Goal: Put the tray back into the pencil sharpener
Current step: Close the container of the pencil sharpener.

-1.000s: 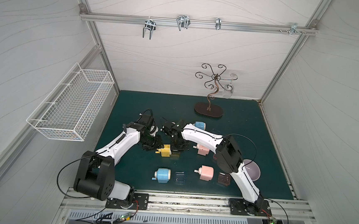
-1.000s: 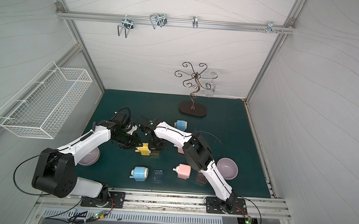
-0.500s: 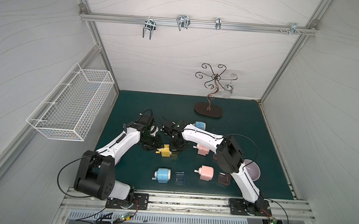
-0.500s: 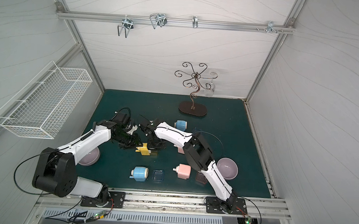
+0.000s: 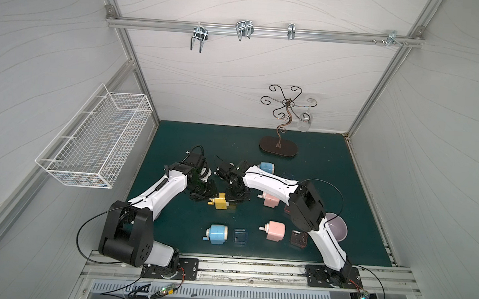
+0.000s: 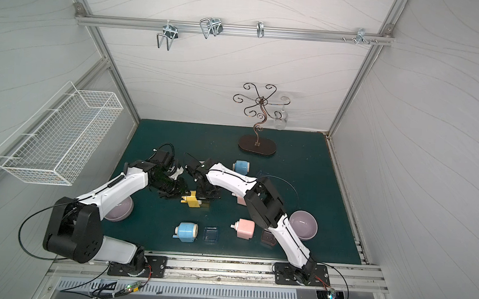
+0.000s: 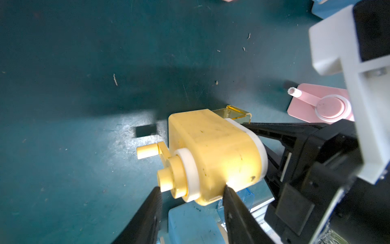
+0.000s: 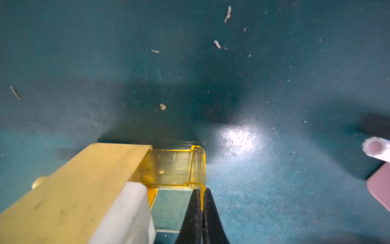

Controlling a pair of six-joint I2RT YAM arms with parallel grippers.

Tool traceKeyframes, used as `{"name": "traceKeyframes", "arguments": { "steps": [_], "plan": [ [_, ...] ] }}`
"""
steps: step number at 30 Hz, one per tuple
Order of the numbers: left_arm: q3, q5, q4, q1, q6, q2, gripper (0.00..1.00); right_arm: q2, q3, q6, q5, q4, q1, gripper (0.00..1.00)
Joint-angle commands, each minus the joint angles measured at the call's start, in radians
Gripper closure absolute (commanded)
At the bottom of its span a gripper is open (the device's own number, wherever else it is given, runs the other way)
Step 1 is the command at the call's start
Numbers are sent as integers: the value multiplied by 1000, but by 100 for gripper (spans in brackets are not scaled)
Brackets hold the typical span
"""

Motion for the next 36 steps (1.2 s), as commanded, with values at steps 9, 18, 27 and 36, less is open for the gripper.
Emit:
{"name": "traceKeyframes", "arguments": {
  "steps": [9, 18, 27, 36],
  "plan": [
    [-17, -27, -15, -4, 16, 39, 51, -47, 6, 18, -35, 25, 8, 100],
    [-15, -25, -16, -4, 15, 42, 51, -50, 19, 27, -42, 34, 14, 100],
    [-15, -25, -16, -4, 15, 44, 51, -59, 30, 27, -49, 40, 18, 100],
    [-14, -24, -17, -4, 17, 47, 51, -70, 30, 28, -64, 61, 18, 100]
  ]
}}
